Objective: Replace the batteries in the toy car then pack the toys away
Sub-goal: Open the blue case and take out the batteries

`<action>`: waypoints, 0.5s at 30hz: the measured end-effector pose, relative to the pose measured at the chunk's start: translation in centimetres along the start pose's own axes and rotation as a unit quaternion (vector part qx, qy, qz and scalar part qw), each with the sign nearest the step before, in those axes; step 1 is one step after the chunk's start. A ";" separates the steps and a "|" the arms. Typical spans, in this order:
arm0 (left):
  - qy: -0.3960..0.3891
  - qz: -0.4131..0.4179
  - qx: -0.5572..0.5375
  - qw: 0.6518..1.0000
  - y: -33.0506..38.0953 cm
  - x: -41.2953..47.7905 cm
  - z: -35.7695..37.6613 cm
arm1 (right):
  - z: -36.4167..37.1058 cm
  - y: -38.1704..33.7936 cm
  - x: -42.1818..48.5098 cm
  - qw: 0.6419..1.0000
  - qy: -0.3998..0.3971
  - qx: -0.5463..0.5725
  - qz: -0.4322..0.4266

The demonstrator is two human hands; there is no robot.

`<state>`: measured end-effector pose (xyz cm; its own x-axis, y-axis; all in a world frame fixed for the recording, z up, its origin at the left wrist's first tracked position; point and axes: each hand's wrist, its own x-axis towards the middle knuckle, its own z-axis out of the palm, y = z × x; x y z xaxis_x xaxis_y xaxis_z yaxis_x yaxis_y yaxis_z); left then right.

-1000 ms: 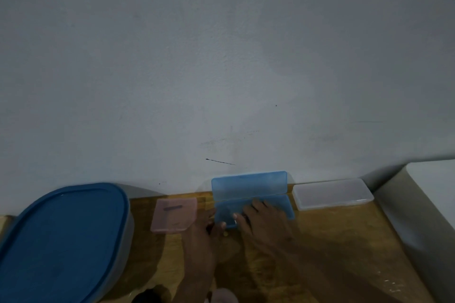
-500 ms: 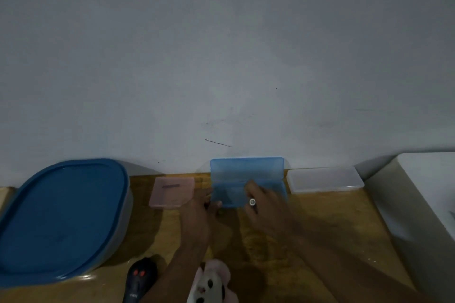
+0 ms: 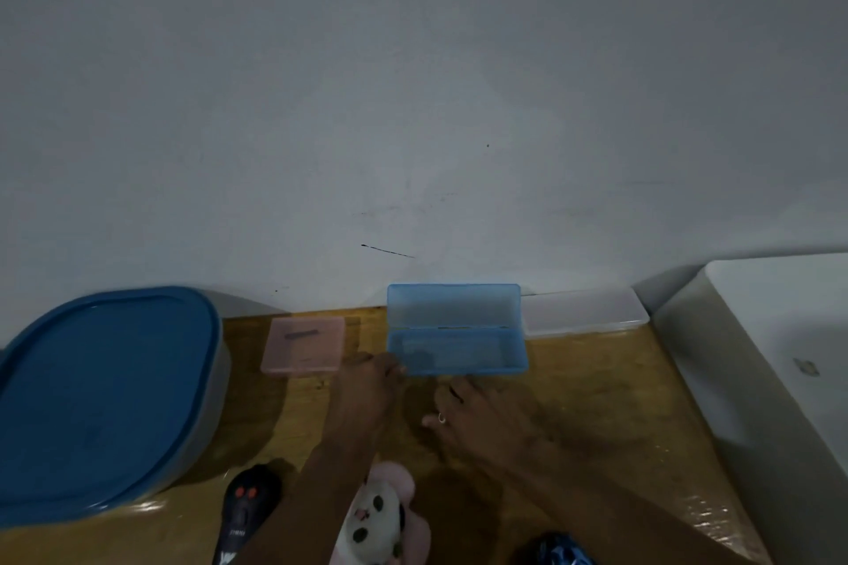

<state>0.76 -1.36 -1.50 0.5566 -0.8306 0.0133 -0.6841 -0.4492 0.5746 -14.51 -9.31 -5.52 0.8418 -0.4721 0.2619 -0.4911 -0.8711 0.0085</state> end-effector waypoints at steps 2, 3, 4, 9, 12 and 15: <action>-0.009 0.014 0.028 0.999 -0.4 0.0 0.1 | 0.1 -0.3 0.1 1.000 -0.002 -0.001 0.004; -0.006 0.020 0.035 0.999 -0.4 0.0 0.1 | 0.1 -0.5 0.0 1.000 -0.003 0.001 0.001; -0.008 0.026 0.039 0.999 -0.3 0.0 0.1 | 0.3 -0.6 -0.1 1.000 -0.001 0.005 -0.006; -0.017 0.033 0.045 0.998 -0.6 0.8 -0.2 | 0.5 -0.9 -0.2 1.000 0.000 0.009 -0.017; 0.001 0.033 0.036 0.999 -0.9 1.1 0.1 | 0.3 -0.8 -0.2 1.000 0.011 0.003 -0.008; 0.006 0.039 0.006 0.999 -0.7 0.7 0.2 | 0.4 -1.0 -0.7 1.000 0.000 0.012 -0.003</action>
<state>1.54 -1.65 -2.03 0.5071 -0.8592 0.0684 -0.7310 -0.3866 0.5623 -14.51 -8.20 -6.07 0.8443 -0.4675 0.2619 -0.4813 -0.8765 -0.0130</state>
